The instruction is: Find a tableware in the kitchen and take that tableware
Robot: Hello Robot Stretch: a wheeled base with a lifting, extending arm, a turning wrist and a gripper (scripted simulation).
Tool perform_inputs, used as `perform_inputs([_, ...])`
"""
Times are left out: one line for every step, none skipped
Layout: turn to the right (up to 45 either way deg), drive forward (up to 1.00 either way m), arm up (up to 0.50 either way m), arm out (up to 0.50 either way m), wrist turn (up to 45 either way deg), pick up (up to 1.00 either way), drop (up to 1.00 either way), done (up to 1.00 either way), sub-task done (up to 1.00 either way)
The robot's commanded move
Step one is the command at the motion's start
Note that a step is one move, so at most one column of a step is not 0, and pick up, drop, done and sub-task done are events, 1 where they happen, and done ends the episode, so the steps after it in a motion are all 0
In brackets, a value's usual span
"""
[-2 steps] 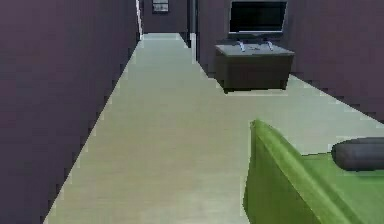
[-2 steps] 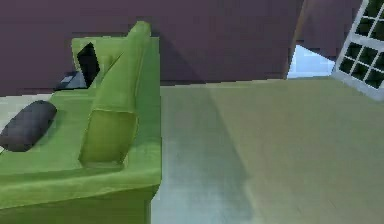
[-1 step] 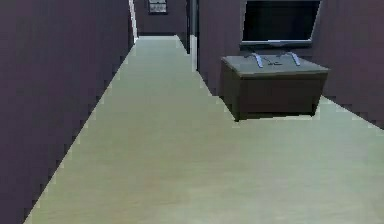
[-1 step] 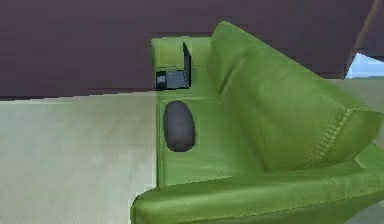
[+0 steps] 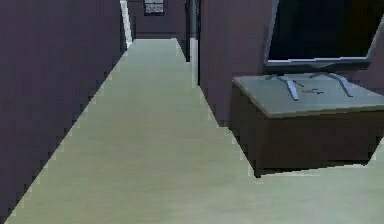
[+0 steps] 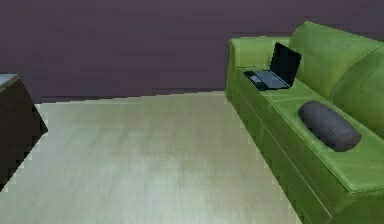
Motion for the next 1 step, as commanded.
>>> perform_inputs([-3.0, 0.00, 0.00, 0.00, 0.0, 0.00, 0.00, 0.00, 0.00])
